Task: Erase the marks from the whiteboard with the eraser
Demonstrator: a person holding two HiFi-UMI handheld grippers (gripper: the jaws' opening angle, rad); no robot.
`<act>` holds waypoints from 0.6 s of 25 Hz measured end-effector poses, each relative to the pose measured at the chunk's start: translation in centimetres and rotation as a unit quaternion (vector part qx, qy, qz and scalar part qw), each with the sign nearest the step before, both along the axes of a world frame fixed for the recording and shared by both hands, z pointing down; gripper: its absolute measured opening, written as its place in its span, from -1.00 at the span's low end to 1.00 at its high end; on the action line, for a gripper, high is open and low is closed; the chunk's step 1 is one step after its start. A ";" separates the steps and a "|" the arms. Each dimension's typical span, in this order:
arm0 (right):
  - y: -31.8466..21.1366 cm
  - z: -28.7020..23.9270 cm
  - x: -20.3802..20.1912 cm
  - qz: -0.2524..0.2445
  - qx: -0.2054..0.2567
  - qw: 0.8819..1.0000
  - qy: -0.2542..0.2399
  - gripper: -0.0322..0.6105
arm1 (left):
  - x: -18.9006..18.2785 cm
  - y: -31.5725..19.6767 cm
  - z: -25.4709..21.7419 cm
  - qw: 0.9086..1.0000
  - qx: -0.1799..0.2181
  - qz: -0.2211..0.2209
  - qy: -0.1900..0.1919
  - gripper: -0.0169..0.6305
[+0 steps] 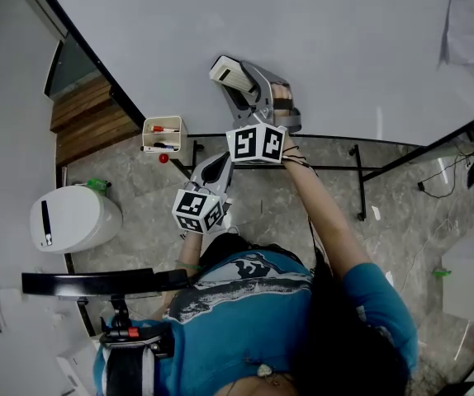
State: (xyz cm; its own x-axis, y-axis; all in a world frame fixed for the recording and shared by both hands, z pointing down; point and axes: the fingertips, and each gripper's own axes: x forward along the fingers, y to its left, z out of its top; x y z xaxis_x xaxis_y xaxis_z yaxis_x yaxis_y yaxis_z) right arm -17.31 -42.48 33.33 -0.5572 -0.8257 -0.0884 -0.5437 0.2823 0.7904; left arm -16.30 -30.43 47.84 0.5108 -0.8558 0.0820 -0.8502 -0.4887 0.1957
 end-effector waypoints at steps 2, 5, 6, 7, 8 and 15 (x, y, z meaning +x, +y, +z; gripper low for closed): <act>-0.1 -1.1 0.8 0.005 0.003 1.000 -0.007 -0.08 | 0.0 -0.1 0.0 1.000 0.000 0.000 0.000 -0.94; -0.2 -3.8 2.8 0.007 0.002 0.999 -0.041 -0.08 | 0.2 -0.3 0.1 1.000 0.000 0.003 0.000 -0.94; -0.3 -4.9 3.8 0.008 0.001 0.998 -0.056 -0.08 | 0.4 -0.3 0.0 1.000 0.000 0.006 0.000 -0.94; -0.3 -6.0 4.9 0.010 0.000 0.997 -0.070 -0.08 | 0.8 -0.3 -0.1 1.000 0.001 0.009 0.000 -0.94; -0.3 -7.1 6.2 0.013 0.000 0.996 -0.083 -0.08 | 1.1 -0.2 -0.2 1.000 0.002 0.013 0.000 -0.94; -0.9 -14.5 15.5 0.027 0.027 0.986 -0.164 -0.08 | 4.0 0.0 -0.4 0.999 0.003 0.037 -0.004 -0.93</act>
State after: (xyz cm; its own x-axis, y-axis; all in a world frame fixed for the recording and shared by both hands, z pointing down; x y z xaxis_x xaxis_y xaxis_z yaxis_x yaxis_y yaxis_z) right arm -1.85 -43.42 18.80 -0.4471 -0.8423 -0.3009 -0.7854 0.2087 0.5828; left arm -12.33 -30.40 47.45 0.5714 -0.8167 0.0810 -0.8138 -0.5510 0.1849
